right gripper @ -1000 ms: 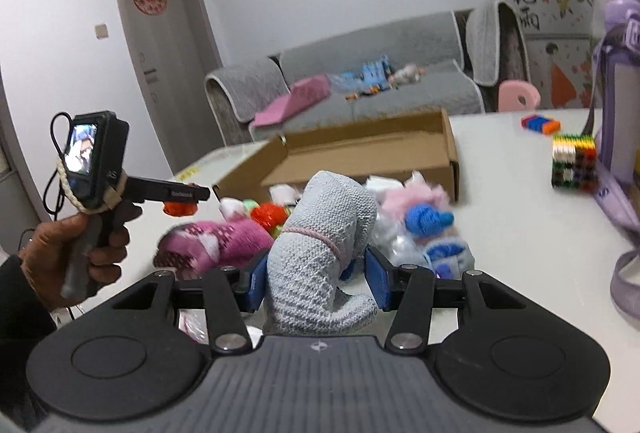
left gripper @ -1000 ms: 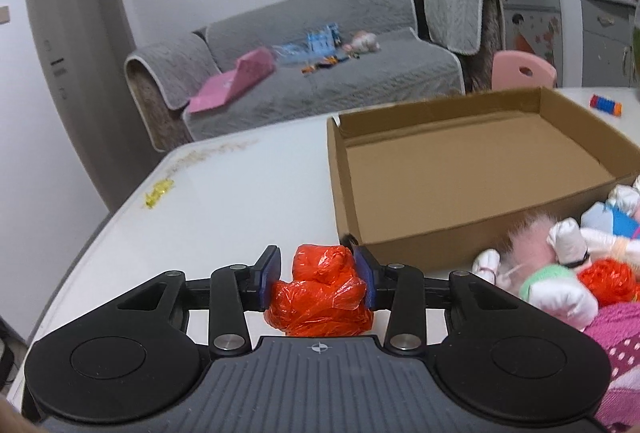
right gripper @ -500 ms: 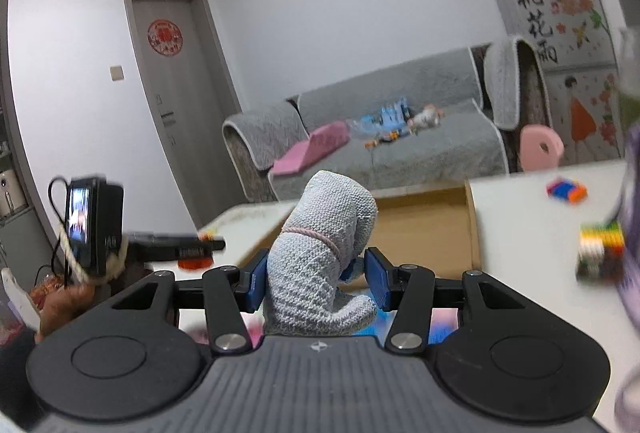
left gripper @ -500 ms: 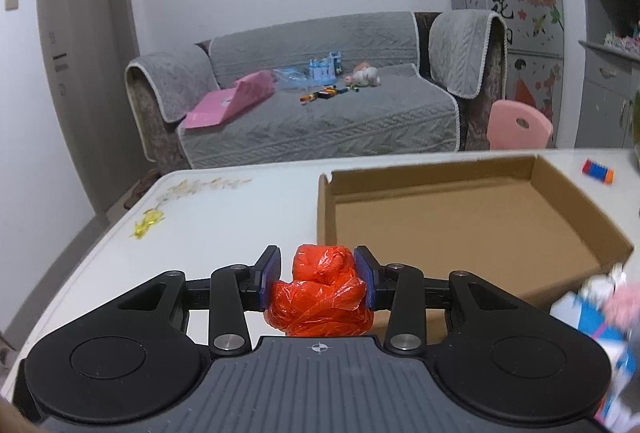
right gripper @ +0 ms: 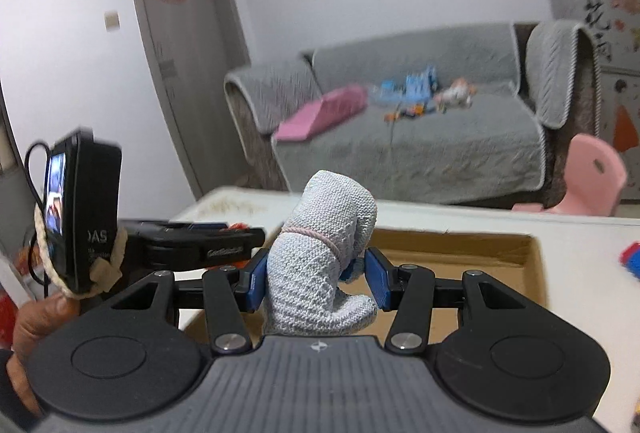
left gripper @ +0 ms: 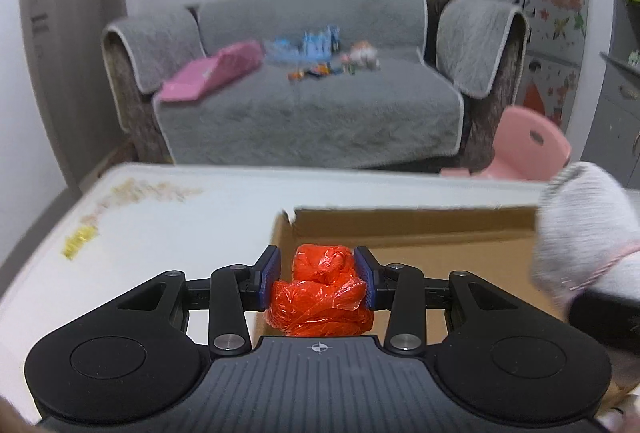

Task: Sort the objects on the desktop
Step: 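Carry both bundles over the cardboard box and open both grippers, then withdraw both open grippers from the box back toward the heap, then grasp pink polka-dot towel bundle with left gripper while right grasps gray sock bundle, then lift and carry both held bundles over the cardboard box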

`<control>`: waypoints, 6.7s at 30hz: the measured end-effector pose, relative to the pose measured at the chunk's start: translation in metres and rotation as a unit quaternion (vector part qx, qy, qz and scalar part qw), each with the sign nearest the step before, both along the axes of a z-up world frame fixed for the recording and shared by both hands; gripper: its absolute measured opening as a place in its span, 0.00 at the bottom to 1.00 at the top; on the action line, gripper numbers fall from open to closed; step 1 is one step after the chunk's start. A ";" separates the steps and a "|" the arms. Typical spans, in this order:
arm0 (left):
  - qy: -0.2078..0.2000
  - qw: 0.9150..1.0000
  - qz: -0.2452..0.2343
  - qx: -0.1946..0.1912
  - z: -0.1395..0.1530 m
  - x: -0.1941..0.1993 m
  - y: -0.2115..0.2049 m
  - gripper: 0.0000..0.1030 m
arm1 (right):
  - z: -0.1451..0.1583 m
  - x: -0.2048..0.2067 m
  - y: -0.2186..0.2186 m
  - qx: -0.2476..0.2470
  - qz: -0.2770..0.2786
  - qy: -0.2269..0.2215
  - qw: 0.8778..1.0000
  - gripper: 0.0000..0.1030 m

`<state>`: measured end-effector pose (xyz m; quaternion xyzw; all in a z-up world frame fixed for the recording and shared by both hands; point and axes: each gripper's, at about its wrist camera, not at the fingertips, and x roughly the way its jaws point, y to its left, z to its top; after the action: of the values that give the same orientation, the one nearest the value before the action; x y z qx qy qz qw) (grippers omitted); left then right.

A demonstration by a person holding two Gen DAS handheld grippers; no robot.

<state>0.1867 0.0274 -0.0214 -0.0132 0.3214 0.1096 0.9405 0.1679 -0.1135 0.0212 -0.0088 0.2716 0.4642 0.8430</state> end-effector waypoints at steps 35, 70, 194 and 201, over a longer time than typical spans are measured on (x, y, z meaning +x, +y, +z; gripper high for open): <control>0.058 0.998 -0.003 0.001 -0.032 0.035 -0.003 0.83 | -0.015 0.020 0.024 -0.065 -0.031 0.010 0.997 0.69; 0.070 0.992 -0.097 0.034 -0.013 -0.084 -0.022 0.90 | -0.018 -0.060 -0.065 -0.059 -0.058 -0.034 0.996 0.94; -0.112 0.984 -0.138 0.009 0.074 -0.205 -0.050 0.72 | 0.013 -0.079 -0.154 0.031 -0.080 -0.083 0.993 0.58; -0.134 0.984 -0.121 -0.005 0.096 -0.158 -0.041 0.72 | 0.048 -0.047 -0.125 0.051 -0.073 -0.118 0.989 0.58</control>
<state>0.0290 -0.0138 0.0749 0.0062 0.1926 -0.0099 0.9812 0.1209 -0.2385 0.0696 -0.0005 0.1461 0.4107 0.9000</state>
